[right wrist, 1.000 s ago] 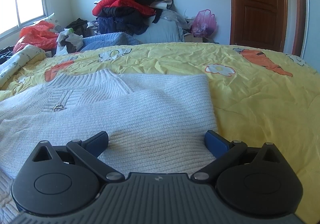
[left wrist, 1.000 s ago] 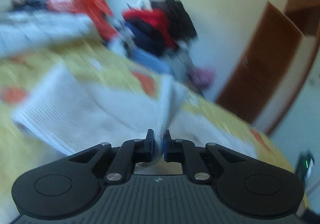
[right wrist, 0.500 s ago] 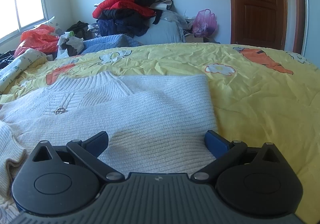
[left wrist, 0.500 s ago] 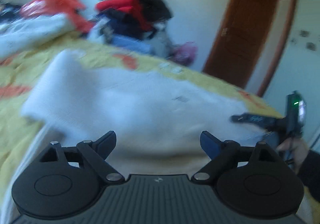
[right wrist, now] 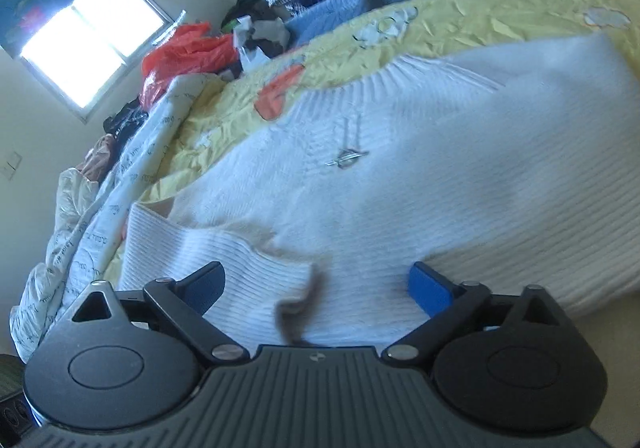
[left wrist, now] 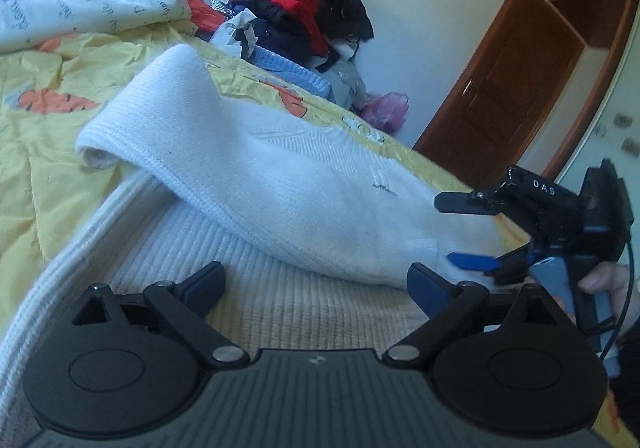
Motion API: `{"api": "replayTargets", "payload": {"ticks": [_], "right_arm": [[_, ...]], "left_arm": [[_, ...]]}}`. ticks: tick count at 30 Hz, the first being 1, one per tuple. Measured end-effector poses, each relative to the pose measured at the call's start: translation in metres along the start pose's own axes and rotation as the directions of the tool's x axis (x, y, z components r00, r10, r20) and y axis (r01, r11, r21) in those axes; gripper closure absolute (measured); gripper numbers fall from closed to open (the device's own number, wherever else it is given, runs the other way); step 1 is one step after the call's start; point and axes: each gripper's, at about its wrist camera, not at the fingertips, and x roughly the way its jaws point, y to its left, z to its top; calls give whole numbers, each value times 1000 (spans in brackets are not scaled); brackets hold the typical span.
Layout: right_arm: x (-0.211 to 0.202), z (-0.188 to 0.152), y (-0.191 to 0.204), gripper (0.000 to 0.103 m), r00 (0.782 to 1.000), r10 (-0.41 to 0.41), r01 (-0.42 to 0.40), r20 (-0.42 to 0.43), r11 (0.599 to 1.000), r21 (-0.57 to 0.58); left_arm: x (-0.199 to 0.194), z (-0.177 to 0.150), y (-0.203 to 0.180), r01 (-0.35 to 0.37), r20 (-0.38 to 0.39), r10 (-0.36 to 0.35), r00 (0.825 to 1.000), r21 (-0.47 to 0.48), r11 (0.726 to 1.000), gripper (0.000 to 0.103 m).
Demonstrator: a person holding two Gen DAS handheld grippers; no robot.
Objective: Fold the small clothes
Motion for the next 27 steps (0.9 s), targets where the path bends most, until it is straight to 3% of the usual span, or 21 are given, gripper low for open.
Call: {"api": "replayTargets", "payload": {"ticks": [5,8,10,11,12,18,24,27], "right_arm": [[7,-5,14,22,992,101,-98,-71,994,48],[12,-11,23,29,992,94,-93,-87,995,25],[16,-14,27,38,993,88,-87,-73,996,16],[17,-14,27,61,994,80,-80,-69,997,11],[20,-15,29,92,995,70,-70,-76,998,4],[14,-13,35,93,997,55,-59,-59,996,-63],[-33,35,37,93,995,101,-99,18,991,-95],[-57,54,24,93,997,64,-59,41,991,-120]], "left_arm": [[-2,-1,4,19,8,-19,1000,-24,1000,4],[-2,0,4,23,8,-23,1000,-27,999,3],[-2,0,6,29,10,-28,1000,-33,999,3],[-3,0,6,30,11,-30,999,-35,999,3],[-3,0,7,31,11,-31,999,-36,999,3],[-3,0,9,43,15,-42,999,-50,998,3],[-2,0,9,44,15,-43,999,-51,998,3],[-3,0,9,44,15,-43,999,-50,998,3]]}}
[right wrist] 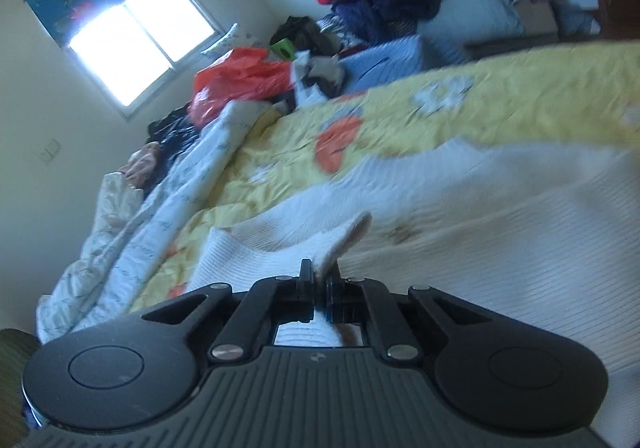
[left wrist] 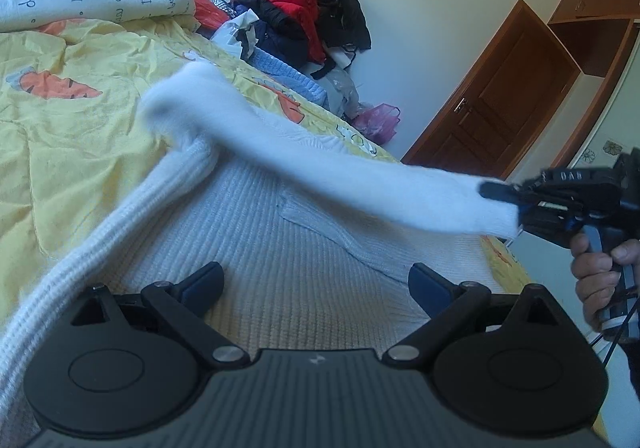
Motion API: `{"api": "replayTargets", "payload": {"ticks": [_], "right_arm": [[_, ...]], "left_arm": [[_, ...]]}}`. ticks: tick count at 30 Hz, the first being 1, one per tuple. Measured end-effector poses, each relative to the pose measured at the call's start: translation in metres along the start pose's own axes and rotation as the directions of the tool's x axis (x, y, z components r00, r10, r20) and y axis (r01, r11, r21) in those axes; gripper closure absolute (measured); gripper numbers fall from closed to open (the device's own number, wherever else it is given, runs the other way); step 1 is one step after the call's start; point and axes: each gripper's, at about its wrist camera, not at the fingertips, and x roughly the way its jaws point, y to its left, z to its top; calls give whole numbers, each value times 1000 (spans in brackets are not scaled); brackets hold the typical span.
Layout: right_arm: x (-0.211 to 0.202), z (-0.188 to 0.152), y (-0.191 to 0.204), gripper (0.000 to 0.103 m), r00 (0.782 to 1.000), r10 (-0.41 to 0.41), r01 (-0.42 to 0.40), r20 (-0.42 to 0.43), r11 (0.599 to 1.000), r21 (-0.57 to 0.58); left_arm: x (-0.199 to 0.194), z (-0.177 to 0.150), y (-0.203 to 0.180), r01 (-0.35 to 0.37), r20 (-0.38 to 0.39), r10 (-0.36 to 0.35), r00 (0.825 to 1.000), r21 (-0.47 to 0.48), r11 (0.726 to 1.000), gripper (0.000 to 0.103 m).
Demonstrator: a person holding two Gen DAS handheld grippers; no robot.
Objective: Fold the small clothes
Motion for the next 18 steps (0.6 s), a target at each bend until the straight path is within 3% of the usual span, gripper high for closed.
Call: {"api": "replayTargets", "payload": {"ticks": [8,12,18], "right_arm": [[-45,3,-86,93,984,-175,169,38,979,116],[-48,-13,-102,93,979,-204,199,25,971,131],[-52,-14,-100,93,982,-179,170,52,974,147]], "left_arm": [[0,0,0,1,0,-1,1000,-1,1000,3],[0,0,0,-1,0,1,1000,1,1000,3],[1,0,0,-1,1,1,1000,0,1000,3]]}}
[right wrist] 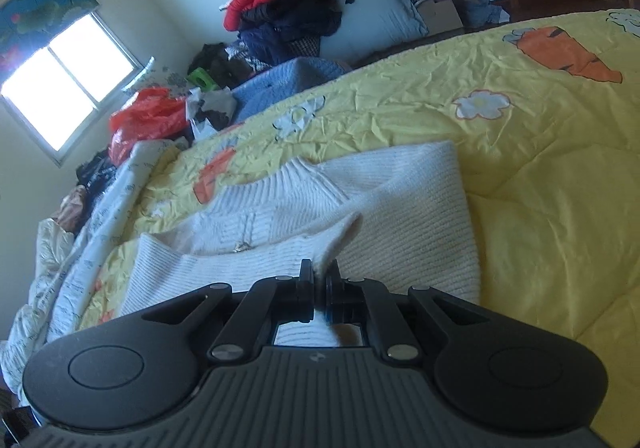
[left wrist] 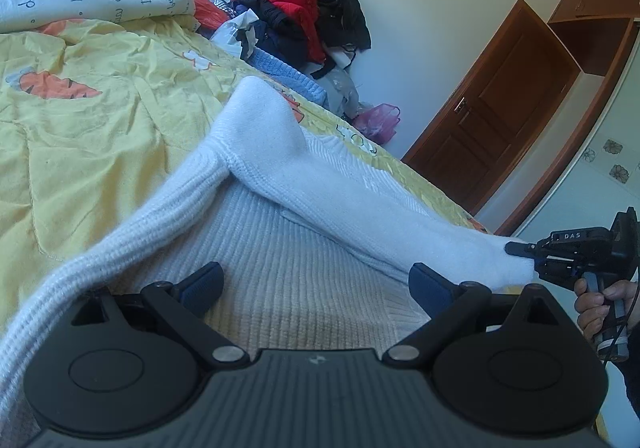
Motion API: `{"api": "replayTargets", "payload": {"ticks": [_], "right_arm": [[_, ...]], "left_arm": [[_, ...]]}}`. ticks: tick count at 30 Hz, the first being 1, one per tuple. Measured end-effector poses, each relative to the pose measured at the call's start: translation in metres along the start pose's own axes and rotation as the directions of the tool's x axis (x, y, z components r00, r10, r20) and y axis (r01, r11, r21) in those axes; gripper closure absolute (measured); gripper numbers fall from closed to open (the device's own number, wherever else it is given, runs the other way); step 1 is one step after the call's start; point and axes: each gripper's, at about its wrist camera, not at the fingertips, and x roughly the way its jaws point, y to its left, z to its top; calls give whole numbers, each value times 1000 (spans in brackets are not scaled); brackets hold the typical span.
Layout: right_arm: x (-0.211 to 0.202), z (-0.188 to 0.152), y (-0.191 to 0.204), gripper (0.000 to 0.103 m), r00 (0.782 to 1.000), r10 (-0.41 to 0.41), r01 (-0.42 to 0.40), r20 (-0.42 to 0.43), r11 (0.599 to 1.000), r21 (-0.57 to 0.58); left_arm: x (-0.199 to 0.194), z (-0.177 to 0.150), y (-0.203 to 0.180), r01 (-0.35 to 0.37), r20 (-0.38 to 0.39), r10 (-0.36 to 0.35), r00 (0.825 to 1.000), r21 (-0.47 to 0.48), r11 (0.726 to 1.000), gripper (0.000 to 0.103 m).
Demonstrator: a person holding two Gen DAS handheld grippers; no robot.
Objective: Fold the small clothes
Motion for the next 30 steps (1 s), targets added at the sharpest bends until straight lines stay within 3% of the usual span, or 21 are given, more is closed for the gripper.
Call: {"api": "replayTargets", "payload": {"ticks": [4,6,8,11,14,16,18,21,22,23,26,29,30], "right_arm": [[11,-9,-10,92,998,-53,53,-43,998,-15],[15,-15,-17,81,996,-77,78,-43,997,3],[14,-21,-26,61,996,-91,91,-17,995,40],[2,-26,-22,54,993,-104,101,61,994,46],[-11,-31,5,54,968,-158,174,193,983,-66],[-11,-39,27,54,964,-140,179,227,970,-163],[-4,-49,50,52,969,-120,178,216,945,-274],[28,-64,65,51,981,-152,189,123,894,-405],[45,-66,60,51,976,-209,217,64,887,-408],[52,-69,52,51,975,-213,220,63,890,-400],[44,-64,47,51,978,-195,209,74,926,-315],[27,-68,59,50,979,-163,195,121,923,-331],[28,-70,58,41,980,-165,194,112,917,-349]], "left_arm": [[0,0,0,0,0,0,1000,0,1000,3],[0,0,0,0,0,0,1000,0,1000,3],[0,0,0,0,0,0,1000,0,1000,3],[0,0,0,1,0,-1,1000,-1,1000,3],[0,0,0,3,-1,-3,1000,0,1000,2],[0,0,0,3,-1,-3,1000,0,1000,2],[0,0,-1,3,-1,-3,1000,0,1000,2],[0,0,0,4,-1,-4,1000,-1,1000,2],[0,0,0,5,0,-5,1000,-2,1000,2],[0,0,0,5,-1,-5,1000,-2,1000,2],[-1,0,0,5,0,-5,1000,-2,1000,2],[-1,0,0,7,0,-7,1000,-4,1000,1],[-1,0,0,8,0,-8,1000,-5,1000,1]]}}
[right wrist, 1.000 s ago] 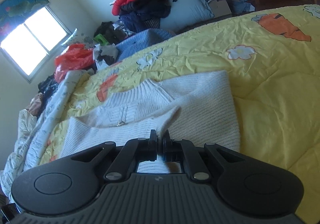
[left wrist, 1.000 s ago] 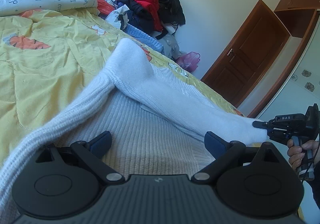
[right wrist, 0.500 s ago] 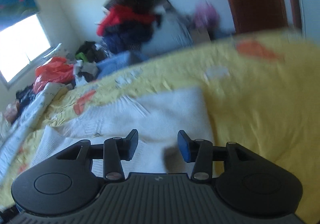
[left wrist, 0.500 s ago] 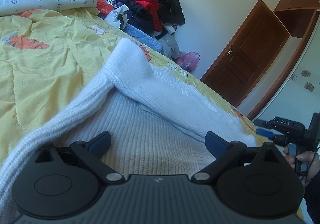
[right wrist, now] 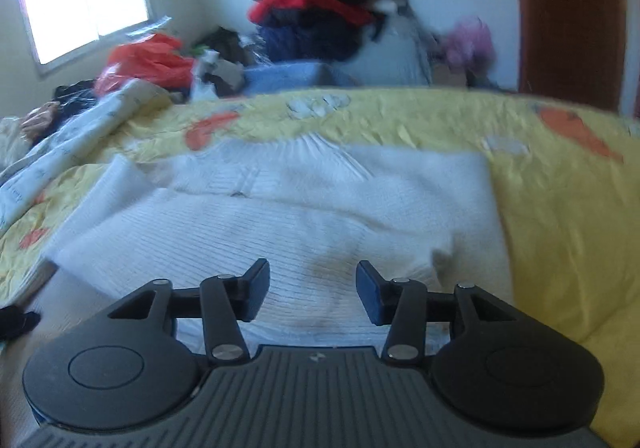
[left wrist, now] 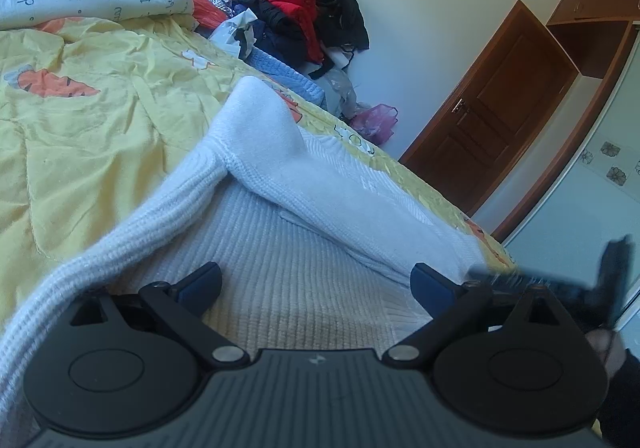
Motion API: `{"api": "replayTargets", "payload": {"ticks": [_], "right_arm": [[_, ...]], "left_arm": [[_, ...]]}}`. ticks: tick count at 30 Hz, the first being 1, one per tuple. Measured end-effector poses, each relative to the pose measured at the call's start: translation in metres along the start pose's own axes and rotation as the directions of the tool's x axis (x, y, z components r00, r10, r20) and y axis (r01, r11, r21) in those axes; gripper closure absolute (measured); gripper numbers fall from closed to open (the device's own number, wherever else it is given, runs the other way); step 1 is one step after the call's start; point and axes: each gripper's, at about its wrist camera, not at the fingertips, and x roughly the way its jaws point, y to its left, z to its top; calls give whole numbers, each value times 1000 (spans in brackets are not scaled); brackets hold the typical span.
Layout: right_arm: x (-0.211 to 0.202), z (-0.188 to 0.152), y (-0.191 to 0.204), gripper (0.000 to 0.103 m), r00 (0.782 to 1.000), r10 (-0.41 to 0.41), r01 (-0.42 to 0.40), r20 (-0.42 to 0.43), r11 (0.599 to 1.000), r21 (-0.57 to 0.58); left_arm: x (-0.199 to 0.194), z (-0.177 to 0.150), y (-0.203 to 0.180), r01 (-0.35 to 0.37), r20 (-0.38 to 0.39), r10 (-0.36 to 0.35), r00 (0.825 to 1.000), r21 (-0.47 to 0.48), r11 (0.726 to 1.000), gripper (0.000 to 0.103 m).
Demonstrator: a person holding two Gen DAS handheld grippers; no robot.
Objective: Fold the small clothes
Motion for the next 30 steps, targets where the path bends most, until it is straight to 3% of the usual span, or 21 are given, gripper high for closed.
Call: {"api": "replayTargets", "payload": {"ticks": [1,3,5,10,14,19,23,30], "right_arm": [[9,-5,-3,42,998,-24,24,-65,1000,-11],[8,-12,-7,42,999,-8,6,-46,999,-37],[-5,-8,-6,40,999,-18,19,-44,999,27],[-68,-25,3,37,997,71,-75,37,989,124],[-121,-67,-1,37,994,109,-110,17,980,165],[-175,-132,-16,37,997,62,-48,-54,974,222],[-202,-163,-33,38,997,43,-24,-59,955,296],[-224,-172,-34,36,992,6,27,-129,967,252]], "left_arm": [[0,0,0,-1,0,1,1000,1,1000,1],[0,0,0,-3,-1,3,1000,4,1000,1],[0,0,-1,-3,0,3,1000,4,1000,1],[-8,1,-9,-43,-11,43,999,33,999,1],[-52,-4,-9,-40,14,39,999,53,998,1],[-104,-5,27,-70,-54,69,996,-27,997,1],[-134,-8,45,-33,-94,26,995,-79,996,1],[-152,-23,42,-49,-193,58,980,48,998,1]]}}
